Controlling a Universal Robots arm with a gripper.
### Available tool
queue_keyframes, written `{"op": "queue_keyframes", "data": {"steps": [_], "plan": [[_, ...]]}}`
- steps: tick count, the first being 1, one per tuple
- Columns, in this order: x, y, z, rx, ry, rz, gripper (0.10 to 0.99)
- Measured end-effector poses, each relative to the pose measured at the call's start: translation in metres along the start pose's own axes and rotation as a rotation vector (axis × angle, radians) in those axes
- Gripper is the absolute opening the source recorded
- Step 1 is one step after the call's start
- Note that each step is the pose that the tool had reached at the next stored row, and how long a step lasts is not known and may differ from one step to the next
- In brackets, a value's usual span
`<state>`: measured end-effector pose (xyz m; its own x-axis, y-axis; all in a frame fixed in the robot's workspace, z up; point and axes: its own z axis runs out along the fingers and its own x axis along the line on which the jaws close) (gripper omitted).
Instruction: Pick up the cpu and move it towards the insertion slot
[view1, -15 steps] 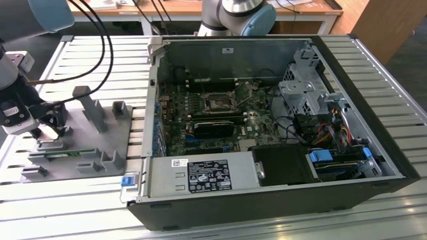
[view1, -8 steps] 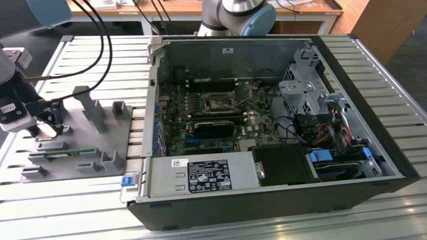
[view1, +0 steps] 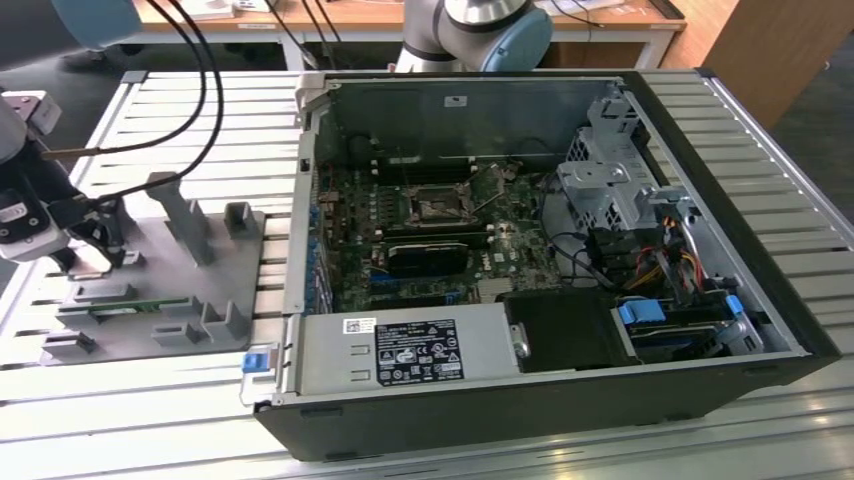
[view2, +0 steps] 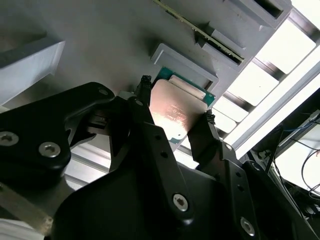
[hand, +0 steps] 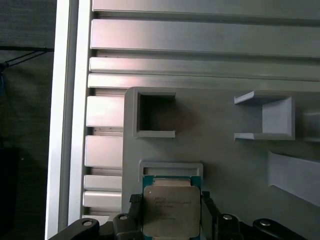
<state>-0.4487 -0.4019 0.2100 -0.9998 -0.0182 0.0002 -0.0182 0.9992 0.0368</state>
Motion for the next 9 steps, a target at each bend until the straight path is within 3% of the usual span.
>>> {"op": "queue_keyframes", "data": {"steps": [9], "plan": [[0.0001,0.0004,-0.0108,0.0,-0.0001,0.0,0.545]]}}
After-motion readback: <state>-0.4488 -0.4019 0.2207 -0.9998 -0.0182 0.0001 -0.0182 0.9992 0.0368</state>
